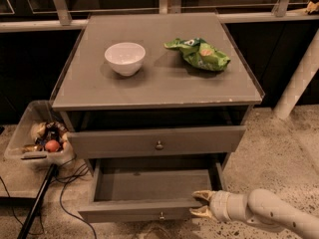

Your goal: Open middle drawer

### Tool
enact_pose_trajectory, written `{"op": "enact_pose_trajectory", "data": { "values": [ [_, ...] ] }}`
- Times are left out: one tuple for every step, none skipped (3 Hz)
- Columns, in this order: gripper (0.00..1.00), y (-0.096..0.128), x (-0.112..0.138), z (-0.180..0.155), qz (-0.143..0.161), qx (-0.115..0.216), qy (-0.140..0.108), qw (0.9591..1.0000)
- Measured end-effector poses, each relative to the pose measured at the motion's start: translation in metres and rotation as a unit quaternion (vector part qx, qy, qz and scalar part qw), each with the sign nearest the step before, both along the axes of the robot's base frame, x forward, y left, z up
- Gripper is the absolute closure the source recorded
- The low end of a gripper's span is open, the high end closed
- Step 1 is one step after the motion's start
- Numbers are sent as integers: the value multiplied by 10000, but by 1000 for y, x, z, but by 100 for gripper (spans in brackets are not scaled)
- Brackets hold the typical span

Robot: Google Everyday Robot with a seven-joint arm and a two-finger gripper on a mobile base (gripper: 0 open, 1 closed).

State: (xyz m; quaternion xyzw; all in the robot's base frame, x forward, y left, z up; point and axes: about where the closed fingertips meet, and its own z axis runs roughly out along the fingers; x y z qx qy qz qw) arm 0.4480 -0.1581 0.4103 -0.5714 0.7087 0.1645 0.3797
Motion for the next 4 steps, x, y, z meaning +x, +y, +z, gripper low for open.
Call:
{"op": "enact_pose_trajectory", "data": {
  "values": [
    [37,0,0,0,0,0,0,10000],
    [61,0,0,0,0,0,0,10000],
    [83,-8,-18,-9,-45,9,72,10000],
    [100,-8,-18,-4,-45,9,72,10000]
  ]
}}
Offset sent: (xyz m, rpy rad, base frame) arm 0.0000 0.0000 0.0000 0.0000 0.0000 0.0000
